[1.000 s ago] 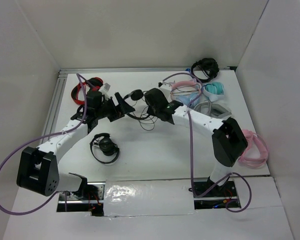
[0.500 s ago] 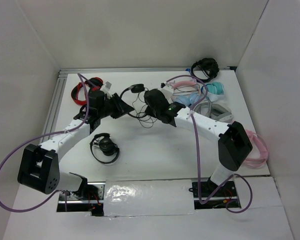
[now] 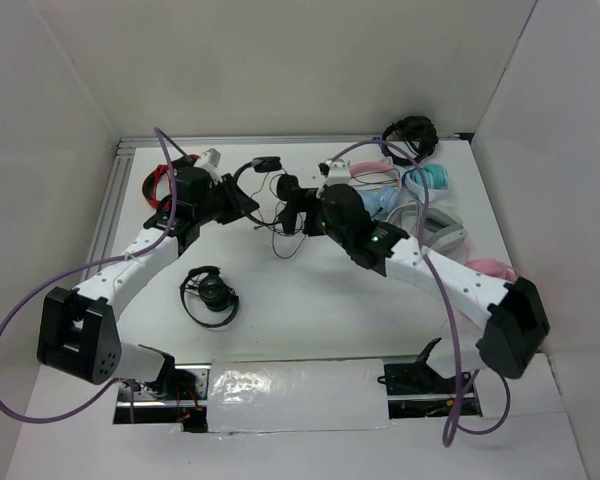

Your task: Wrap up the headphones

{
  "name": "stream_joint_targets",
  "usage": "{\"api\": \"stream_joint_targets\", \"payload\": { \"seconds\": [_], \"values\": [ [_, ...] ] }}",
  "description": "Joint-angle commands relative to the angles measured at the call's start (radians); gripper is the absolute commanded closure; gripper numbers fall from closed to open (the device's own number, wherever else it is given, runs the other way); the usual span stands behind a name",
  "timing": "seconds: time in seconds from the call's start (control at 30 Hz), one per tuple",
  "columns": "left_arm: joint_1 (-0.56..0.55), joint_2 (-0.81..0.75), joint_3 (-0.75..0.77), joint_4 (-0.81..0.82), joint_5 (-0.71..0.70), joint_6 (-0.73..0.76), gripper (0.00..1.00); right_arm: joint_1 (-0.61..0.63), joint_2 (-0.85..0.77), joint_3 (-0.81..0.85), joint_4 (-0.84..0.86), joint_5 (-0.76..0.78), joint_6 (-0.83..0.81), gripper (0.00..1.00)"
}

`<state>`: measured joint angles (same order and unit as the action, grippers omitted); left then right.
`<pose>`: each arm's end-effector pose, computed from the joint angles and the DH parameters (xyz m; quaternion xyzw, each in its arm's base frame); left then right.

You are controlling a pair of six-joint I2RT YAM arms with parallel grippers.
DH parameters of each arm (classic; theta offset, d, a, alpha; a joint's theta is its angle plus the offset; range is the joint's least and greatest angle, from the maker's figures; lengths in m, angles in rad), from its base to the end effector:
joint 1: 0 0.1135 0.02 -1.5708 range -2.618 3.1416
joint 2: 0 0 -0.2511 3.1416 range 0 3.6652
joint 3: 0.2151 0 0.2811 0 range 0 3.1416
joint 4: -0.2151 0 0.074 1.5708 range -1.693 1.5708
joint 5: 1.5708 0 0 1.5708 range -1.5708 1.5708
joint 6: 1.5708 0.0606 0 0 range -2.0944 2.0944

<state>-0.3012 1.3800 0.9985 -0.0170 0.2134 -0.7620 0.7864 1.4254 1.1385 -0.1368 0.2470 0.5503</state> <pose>0.3518 -0.1227 0.2618 -0.1318 0.8199 -0.3553 0.4291 0.2825 0.2621 0.2872 -0.0318 0.8357 0.2525 0.4868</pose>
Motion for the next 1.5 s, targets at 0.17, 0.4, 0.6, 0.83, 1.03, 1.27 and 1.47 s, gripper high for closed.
{"api": "stream_joint_targets", "payload": {
  "seconds": [0.17,0.4,0.6,0.83,1.03,1.27,1.47],
  "values": [
    [0.019,-0.145,0.091,0.046,0.053,0.142,1.0,-0.173,-0.24,-0.285,0.293,-0.286,-0.282,0.02],
    [0.039,-0.288,0.074,0.078,0.231,0.207,1.0,-0.246,-0.243,-0.361,0.449,-0.515,-0.414,0.02],
    [0.04,-0.371,0.074,0.072,0.322,0.208,1.0,-0.228,-0.163,-0.335,0.598,-0.744,-0.475,0.0],
    [0.04,-0.423,0.084,0.042,0.331,0.207,1.0,-0.211,-0.076,-0.315,0.835,-0.66,-0.337,0.34],
    [0.042,-0.432,0.095,-0.027,0.16,0.219,1.0,-0.256,-0.138,-0.338,0.694,-0.498,-0.291,1.0],
    [0.063,-0.4,0.091,-0.046,0.031,0.211,1.0,-0.366,-0.451,-0.462,0.465,-0.174,-0.254,1.0],
    [0.077,-0.355,0.098,0.002,0.116,0.198,1.0,-0.362,-0.508,-0.372,0.238,-0.501,-0.488,0.31]
  ]
}}
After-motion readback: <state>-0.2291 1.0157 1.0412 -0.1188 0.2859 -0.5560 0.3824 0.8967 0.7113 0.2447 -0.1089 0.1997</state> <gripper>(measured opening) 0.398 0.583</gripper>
